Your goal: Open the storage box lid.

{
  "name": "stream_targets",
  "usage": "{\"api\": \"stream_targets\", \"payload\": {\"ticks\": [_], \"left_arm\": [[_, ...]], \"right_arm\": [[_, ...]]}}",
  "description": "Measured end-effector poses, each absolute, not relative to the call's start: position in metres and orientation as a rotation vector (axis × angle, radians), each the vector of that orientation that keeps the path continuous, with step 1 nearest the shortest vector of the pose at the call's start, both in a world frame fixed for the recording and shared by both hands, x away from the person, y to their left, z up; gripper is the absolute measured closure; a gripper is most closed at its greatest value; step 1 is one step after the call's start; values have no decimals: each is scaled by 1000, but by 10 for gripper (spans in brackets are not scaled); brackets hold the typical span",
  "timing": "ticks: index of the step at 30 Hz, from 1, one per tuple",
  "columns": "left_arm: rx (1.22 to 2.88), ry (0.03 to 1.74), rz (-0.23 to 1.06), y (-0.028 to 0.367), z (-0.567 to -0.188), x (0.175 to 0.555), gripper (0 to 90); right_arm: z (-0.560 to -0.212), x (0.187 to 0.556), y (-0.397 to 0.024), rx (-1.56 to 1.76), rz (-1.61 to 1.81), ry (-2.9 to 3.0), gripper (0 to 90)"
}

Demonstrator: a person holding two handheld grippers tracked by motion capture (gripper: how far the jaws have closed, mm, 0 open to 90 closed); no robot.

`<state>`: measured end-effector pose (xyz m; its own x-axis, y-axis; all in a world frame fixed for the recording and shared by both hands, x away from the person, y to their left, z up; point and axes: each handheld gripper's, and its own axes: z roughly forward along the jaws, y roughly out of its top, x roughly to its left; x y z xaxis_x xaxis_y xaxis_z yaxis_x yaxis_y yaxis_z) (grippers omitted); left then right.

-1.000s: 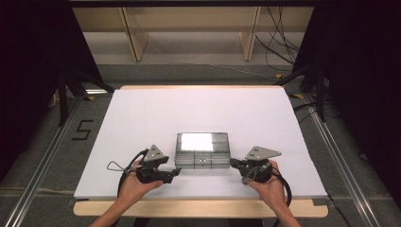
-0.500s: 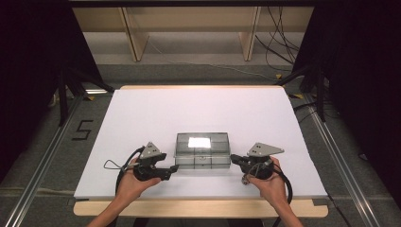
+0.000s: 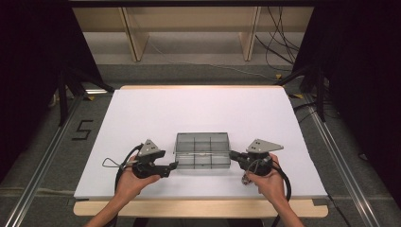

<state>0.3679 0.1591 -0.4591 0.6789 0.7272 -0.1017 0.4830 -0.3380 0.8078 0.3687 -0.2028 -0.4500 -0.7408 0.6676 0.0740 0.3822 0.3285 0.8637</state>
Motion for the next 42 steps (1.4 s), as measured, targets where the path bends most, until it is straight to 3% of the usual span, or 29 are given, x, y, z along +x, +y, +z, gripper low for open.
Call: {"api": "stream_targets", "payload": {"ticks": [42], "left_arm": [[1943, 985, 392, 152, -448, 432, 359]], "right_arm": [[-421, 406, -199, 929, 1447, 2206, 889]]}}
